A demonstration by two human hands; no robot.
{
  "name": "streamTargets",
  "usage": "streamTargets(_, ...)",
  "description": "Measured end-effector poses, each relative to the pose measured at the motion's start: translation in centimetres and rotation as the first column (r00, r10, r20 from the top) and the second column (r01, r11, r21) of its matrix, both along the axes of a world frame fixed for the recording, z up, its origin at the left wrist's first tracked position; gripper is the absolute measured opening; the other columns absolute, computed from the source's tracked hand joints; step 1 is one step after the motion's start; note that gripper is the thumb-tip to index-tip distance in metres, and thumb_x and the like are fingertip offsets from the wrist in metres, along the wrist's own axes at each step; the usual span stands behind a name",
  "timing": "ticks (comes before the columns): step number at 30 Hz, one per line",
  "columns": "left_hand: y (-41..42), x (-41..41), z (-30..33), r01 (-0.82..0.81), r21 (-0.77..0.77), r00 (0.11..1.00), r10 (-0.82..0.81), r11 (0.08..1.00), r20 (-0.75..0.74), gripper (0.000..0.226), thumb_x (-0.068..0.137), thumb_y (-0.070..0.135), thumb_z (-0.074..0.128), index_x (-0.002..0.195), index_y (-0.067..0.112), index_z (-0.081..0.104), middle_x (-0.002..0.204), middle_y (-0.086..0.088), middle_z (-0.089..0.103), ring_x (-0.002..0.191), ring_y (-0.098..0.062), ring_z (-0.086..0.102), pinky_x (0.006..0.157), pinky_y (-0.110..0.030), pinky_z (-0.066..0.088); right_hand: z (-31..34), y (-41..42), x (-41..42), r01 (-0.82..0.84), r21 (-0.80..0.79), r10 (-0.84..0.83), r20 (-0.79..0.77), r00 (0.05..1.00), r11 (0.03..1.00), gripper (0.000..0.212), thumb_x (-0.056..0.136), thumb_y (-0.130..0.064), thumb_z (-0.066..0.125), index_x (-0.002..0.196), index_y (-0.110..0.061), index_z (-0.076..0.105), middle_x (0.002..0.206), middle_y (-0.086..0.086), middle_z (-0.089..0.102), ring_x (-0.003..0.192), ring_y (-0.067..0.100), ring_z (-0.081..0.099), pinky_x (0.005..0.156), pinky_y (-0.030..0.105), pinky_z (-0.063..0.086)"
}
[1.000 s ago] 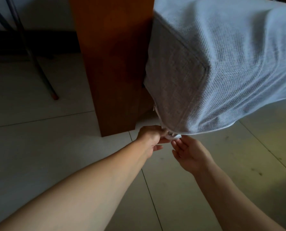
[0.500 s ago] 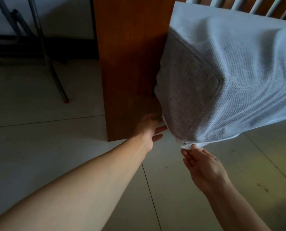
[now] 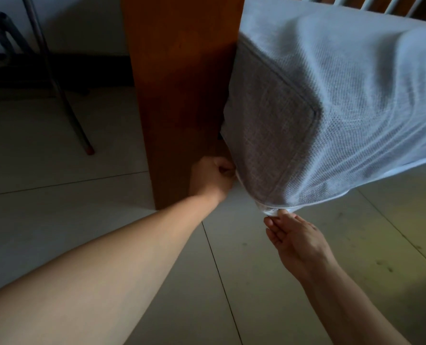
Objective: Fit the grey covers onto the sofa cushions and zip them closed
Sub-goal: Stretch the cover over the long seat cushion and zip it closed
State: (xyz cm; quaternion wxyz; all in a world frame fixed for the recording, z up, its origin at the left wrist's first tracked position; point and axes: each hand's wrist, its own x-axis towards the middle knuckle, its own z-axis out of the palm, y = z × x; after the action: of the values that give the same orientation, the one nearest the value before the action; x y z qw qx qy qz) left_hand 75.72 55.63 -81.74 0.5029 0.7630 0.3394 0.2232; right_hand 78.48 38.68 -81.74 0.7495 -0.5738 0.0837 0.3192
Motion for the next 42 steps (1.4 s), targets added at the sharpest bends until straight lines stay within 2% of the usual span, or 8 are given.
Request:
streamTargets(6, -3.4, -3.4, 1.3, 0.234, 0.245, 0.971, -0.218, 0.941, -0.094, 0.022, 0.082, 0.010, 0.067, 0.066, 0.023, 0.061, 0.050, 0.020, 0.049, 0.050, -0.004, 0.051, 0.052, -0.019, 0.038, 0.2, 0.2, -0.1, -0.002, -0.041, 0.002, 0.004, 1.000, 0.999, 0.027, 0.096, -0.004, 0.047, 0.071, -0.014, 0.051, 0.054, -0.006, 0.063, 0.061, 0.008, 0.059, 0.071, 0.024, 0.041)
streamTargets(15, -6.7, -4.7, 1.5, 0.326, 0.505, 0.942, -0.321, 0.799, -0.101, 0.005, 0.079, 0.016, 0.073, 0.079, 0.011, 0.074, 0.072, -0.002, 0.071, 0.062, -0.012, 0.062, 0.059, -0.024, 0.045, 1.0, 0.0, 0.0, 0.029, -0.077, -0.029, 0.000, 1.000, 0.997, 0.018, 0.092, -0.004, 0.053, 0.082, -0.018, 0.060, 0.082, -0.005, 0.062, 0.076, 0.007, 0.055, 0.068, 0.024, 0.040)
streamTargets(17, -7.2, -4.4, 1.7, 0.361, 0.368, 0.932, -0.340, 0.857, -0.124, 0.010, 0.085, 0.018, 0.067, 0.078, 0.013, 0.074, 0.071, -0.001, 0.071, 0.055, -0.006, 0.061, 0.057, -0.024, 0.048, 1.0, -0.3, 0.2, 0.044, -0.068, -0.045, -0.014, 0.999, 0.997, 0.019, 0.091, -0.004, 0.053, 0.082, -0.017, 0.061, 0.084, -0.005, 0.063, 0.078, 0.008, 0.055, 0.067, 0.024, 0.040)
streamTargets(20, -6.6, -3.8, 2.5, 0.241, -0.120, 0.958, -0.256, 0.963, -0.130, 0.023, 0.094, 0.020, 0.053, 0.074, 0.019, 0.065, 0.075, 0.001, 0.067, 0.050, -0.001, 0.056, 0.049, -0.021, 0.045, 0.8, -0.5, 0.5, 0.037, -0.084, -0.037, 0.002, 0.999, 0.996, 0.020, 0.091, -0.004, 0.053, 0.082, -0.019, 0.063, 0.084, -0.007, 0.063, 0.077, 0.007, 0.054, 0.068, 0.024, 0.041)
streamTargets(23, -6.2, -3.1, 3.7, 0.083, -0.587, 0.986, -0.150, 0.806, -0.067, 0.016, 0.095, 0.019, 0.050, 0.083, 0.022, 0.059, 0.085, 0.003, 0.061, 0.073, -0.009, 0.054, 0.058, -0.026, 0.043, 0.5, -0.6, 0.4, 0.018, -0.081, -0.018, 0.003, 1.000, 0.997, 0.015, 0.092, -0.007, 0.055, 0.084, -0.018, 0.063, 0.086, -0.007, 0.063, 0.079, 0.007, 0.055, 0.069, 0.024, 0.041)
streamTargets(25, -6.4, -2.7, 4.1, 0.061, -0.721, 0.992, -0.122, 0.691, -0.033, 0.015, 0.094, 0.017, 0.051, 0.081, 0.021, 0.056, 0.083, 0.003, 0.057, 0.077, -0.010, 0.051, 0.066, -0.030, 0.041, 0.3, -0.6, 0.2, 0.007, -0.075, -0.006, 0.003, 1.000, 0.997, 0.013, 0.092, -0.009, 0.056, 0.084, -0.017, 0.062, 0.085, -0.006, 0.061, 0.079, 0.007, 0.055, 0.069, 0.024, 0.040)
streamTargets(31, -6.7, -2.1, 4.1, 0.019, -0.713, 0.985, -0.136, 0.701, -0.107, 0.017, 0.094, 0.020, 0.051, 0.077, 0.022, 0.054, 0.081, 0.009, 0.057, 0.081, -0.007, 0.048, 0.087, -0.031, 0.027, 0.2, -0.3, -0.1, 0.006, -0.072, -0.003, 0.037, 0.999, 0.997, 0.012, 0.092, -0.010, 0.056, 0.086, -0.018, 0.062, 0.083, -0.006, 0.062, 0.079, 0.009, 0.055, 0.081, 0.030, 0.039)
streamTargets(42, -6.7, -2.9, 3.9, 0.091, -0.317, 0.968, -0.159, 0.944, -0.195, 0.020, 0.093, 0.017, 0.055, 0.073, 0.020, 0.055, 0.077, 0.004, 0.060, 0.064, -0.007, 0.047, 0.054, -0.023, 0.032, 0.2, -0.4, -1.3, -0.111, -0.071, 0.116, 0.064, 0.991, 0.991, 0.029, 0.081, 0.008, 0.053, 0.080, -0.018, 0.065, 0.076, -0.008, 0.065, 0.076, 0.008, 0.054, 0.073, 0.028, 0.036)
